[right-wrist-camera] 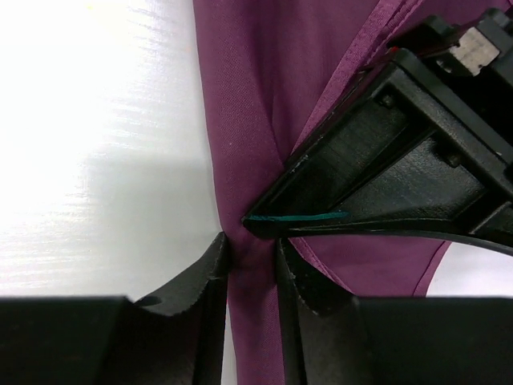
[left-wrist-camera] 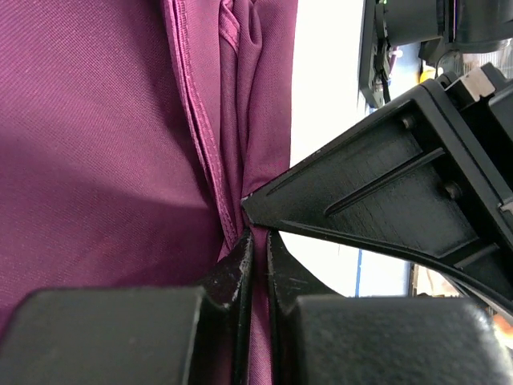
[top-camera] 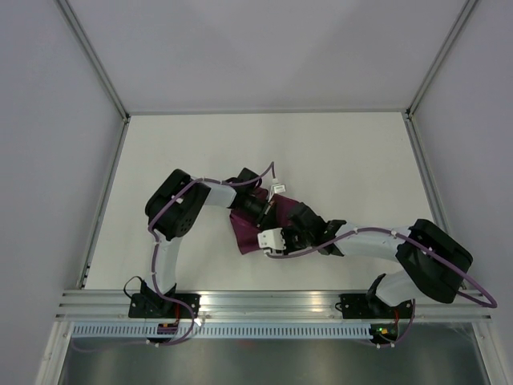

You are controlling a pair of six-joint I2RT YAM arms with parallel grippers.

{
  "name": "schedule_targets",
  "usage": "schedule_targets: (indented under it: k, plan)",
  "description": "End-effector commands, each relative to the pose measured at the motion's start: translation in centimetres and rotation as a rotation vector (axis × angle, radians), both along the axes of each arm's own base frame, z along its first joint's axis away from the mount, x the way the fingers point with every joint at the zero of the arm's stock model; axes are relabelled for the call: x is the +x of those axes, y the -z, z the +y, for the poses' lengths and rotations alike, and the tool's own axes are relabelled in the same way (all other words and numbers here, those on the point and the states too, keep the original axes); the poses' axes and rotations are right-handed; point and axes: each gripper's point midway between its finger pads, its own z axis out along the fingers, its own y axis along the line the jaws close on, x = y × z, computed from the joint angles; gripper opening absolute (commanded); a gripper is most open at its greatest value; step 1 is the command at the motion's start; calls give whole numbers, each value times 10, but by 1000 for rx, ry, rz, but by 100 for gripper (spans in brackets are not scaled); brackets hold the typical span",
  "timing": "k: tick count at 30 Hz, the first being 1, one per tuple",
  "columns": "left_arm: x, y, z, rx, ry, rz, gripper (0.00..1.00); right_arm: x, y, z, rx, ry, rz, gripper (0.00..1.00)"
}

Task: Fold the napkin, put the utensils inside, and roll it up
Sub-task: Roll the napkin with the utensil

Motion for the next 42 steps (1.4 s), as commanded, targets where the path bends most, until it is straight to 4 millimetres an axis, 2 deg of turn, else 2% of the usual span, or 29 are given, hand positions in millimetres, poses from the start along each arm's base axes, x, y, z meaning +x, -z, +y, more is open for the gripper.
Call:
schedule_targets:
  k: [1,7,8,9,11,13,14,16,17,18,19,20,21,22,25,26,28,30,31,32,33,34,35,36,37,38,39,40,42]
  plan:
    - [-5,57,22,214,-32,-40,13,-19,37,-31,-178,-22,88,23]
    - [22,44,24,224,-100,-174,27,-35,49,-38,-261,-43,230,13]
    - [25,41,26,230,-123,-188,29,-32,46,-35,-257,-39,240,12]
    - [39,30,25,210,-162,-254,29,-37,51,-38,-280,-42,283,11]
    - [49,20,26,204,-203,-309,31,-33,48,-36,-282,-36,308,9]
    - [69,6,29,232,-283,-389,34,-41,53,-39,-307,-38,381,8]
    - [75,3,32,250,-311,-410,35,-34,48,-34,-296,-34,394,8]
    - [96,-5,42,312,-401,-489,36,-42,52,-40,-339,-35,473,7]
    - [100,-7,47,330,-438,-490,36,-36,46,-31,-318,-31,490,6]
    - [117,-11,55,358,-514,-540,38,-41,49,-37,-346,-25,541,6]
    - [125,-21,60,360,-577,-555,39,-36,43,-30,-333,-28,550,6]
    - [132,-25,65,375,-624,-562,39,-40,41,-33,-341,-27,600,6]
    - [145,-25,81,426,-707,-579,40,-40,43,-34,-346,-22,632,5]
    - [149,-33,87,422,-758,-569,40,-33,39,-29,-334,-20,635,5]
    - [162,-41,112,455,-897,-567,41,-32,39,-30,-340,-17,710,4]
    - [165,-52,116,442,-928,-581,41,-33,37,-33,-342,-9,744,4]
    - [173,-54,137,510,-1020,-602,41,-29,39,-31,-340,-6,762,4]
    - [182,-71,159,539,-1142,-658,41,-30,44,-33,-359,3,801,4]
    - [178,-71,169,548,-1185,-659,41,-22,42,-28,-353,4,798,4]
    - [182,-97,172,475,-1253,-708,41,-25,41,-31,-377,10,834,4]
    - [183,-109,183,462,-1318,-741,42,-28,48,-32,-397,12,882,4]
    - [174,-106,191,456,-1340,-752,42,-15,44,-27,-382,7,878,4]
    - [171,-115,193,421,-1356,-780,42,-22,49,-32,-422,15,950,4]
    - [170,-149,193,310,-1400,-843,42,-19,50,-32,-423,17,969,3]
    - [161,-145,198,309,-1383,-873,42,-6,47,-27,-402,24,968,3]
    - [155,-156,199,276,-1386,-913,41,-9,53,-31,-432,39,1020,4]
    - [151,-184,200,187,-1416,-974,42,-6,54,-32,-435,45,1037,4]
    - [143,-181,204,191,-1400,-1018,42,8,52,-26,-417,52,1031,3]
    - [128,-207,203,75,-1415,-1096,43,4,59,-30,-454,67,1114,4]
